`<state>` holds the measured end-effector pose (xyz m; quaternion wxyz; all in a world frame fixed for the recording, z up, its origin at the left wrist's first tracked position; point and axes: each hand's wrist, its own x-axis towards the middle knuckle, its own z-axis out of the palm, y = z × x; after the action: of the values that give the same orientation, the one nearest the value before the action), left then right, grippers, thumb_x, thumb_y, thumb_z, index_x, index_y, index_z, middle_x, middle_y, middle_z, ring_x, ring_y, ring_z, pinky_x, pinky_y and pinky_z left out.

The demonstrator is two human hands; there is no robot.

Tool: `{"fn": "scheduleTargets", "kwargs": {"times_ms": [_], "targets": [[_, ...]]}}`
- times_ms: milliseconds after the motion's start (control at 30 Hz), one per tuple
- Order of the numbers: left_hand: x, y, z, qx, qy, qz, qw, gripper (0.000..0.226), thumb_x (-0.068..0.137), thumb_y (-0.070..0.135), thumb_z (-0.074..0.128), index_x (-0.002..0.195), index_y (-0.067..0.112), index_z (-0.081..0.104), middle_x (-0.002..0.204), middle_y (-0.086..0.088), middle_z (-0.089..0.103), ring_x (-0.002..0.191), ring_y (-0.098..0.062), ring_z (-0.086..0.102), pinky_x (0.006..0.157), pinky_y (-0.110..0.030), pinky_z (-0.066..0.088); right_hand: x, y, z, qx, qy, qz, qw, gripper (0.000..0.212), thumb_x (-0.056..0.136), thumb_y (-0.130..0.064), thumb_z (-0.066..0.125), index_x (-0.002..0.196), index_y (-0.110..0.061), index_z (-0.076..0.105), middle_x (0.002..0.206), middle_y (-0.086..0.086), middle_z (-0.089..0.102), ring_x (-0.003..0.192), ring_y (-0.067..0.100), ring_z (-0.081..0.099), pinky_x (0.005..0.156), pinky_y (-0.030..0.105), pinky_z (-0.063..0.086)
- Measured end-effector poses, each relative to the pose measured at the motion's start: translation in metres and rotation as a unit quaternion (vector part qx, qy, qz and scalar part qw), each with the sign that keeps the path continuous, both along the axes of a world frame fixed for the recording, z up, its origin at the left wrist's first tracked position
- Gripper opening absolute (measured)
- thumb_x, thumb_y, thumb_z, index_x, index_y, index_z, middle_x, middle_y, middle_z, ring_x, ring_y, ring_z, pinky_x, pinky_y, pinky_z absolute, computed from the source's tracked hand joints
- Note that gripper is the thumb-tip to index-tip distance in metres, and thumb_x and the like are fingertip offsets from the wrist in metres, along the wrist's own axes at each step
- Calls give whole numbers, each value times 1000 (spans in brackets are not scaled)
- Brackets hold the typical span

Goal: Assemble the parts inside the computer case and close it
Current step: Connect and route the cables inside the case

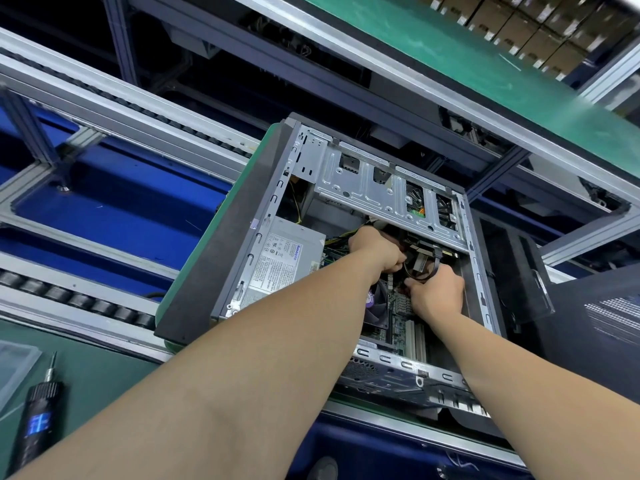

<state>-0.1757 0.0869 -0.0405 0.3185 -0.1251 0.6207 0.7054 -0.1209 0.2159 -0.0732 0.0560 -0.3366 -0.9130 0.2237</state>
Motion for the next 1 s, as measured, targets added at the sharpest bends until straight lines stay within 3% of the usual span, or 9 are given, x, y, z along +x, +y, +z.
{"fn": "scheduleTargets", "kwargs": {"times_ms": [67, 200, 334, 467, 634, 734, 867, 1001], "targets": [[1, -2, 2, 8, -25, 18, 999, 39, 84, -7, 75, 120, -12, 59, 119, -25, 66, 106, -40, 68, 71, -35, 61, 0, -1, 0, -10, -2, -6, 1000, 33, 90, -18, 80, 121, -10, 69, 127, 21, 61, 100, 36, 63, 93, 39, 52], [2, -1, 2, -6, -12, 2, 1000, 38, 84, -5, 77, 118, -12, 62, 117, -25, 66, 105, -41, 69, 86, -44, 60, 1, 1, -1, -11, 4, -5, 1000, 32, 92, -15, 78, 122, -9, 67, 128, 21, 59, 87, 27, 54, 89, 34, 49], [3, -5, 6, -3, -21, -2, 1000, 44, 85, -4, 76, 123, -12, 58, 123, -25, 63, 108, -41, 67, 84, -38, 60, 2, 0, 2, -7, 10, 3, 1000, 18, 91, -13, 79, 99, -13, 62, 121, 21, 60, 83, 28, 52, 81, 31, 44], [4, -2, 5, -36, 8, -11, 999, 37, 80, -4, 81, 112, -13, 64, 116, -26, 66, 96, -40, 71, 83, -45, 62, 2, -1, 4, 2, 15, 1, 1000, 30, 87, -16, 84, 82, -22, 55, 116, 21, 62, 83, 28, 52, 82, 33, 47], [4, -2, 7, -29, 7, -10, 1000, 37, 82, -5, 79, 114, -14, 63, 120, -27, 64, 101, -42, 69, 85, -46, 61, 1, -1, 2, -11, 19, -8, 1000, 21, 89, -17, 82, 90, -20, 61, 118, 22, 62, 83, 28, 49, 81, 30, 43], [4, -2, 7, -22, 1, -12, 1000, 38, 82, -7, 78, 116, -15, 62, 121, -28, 63, 105, -43, 67, 86, -47, 60, 1, -1, 1, -13, 18, -8, 1000, 19, 88, -16, 82, 92, -17, 63, 116, 22, 62, 91, 36, 60, 84, 34, 48], [3, -1, 5, -24, 0, -11, 1000, 36, 83, -6, 78, 114, -14, 62, 120, -27, 64, 102, -41, 69, 86, -45, 61, 2, -3, 1, -20, 24, -11, 999, 29, 87, -15, 82, 80, -21, 55, 93, 8, 56, 101, 39, 63, 86, 33, 46], [2, 0, 3, -26, 3, -5, 1000, 41, 81, -6, 79, 116, -13, 60, 123, -26, 60, 104, -43, 67, 85, -47, 61, 2, -1, 2, -11, 6, 2, 1000, 20, 88, -16, 82, 97, -11, 65, 117, 25, 64, 111, 39, 59, 93, 37, 49]]}}
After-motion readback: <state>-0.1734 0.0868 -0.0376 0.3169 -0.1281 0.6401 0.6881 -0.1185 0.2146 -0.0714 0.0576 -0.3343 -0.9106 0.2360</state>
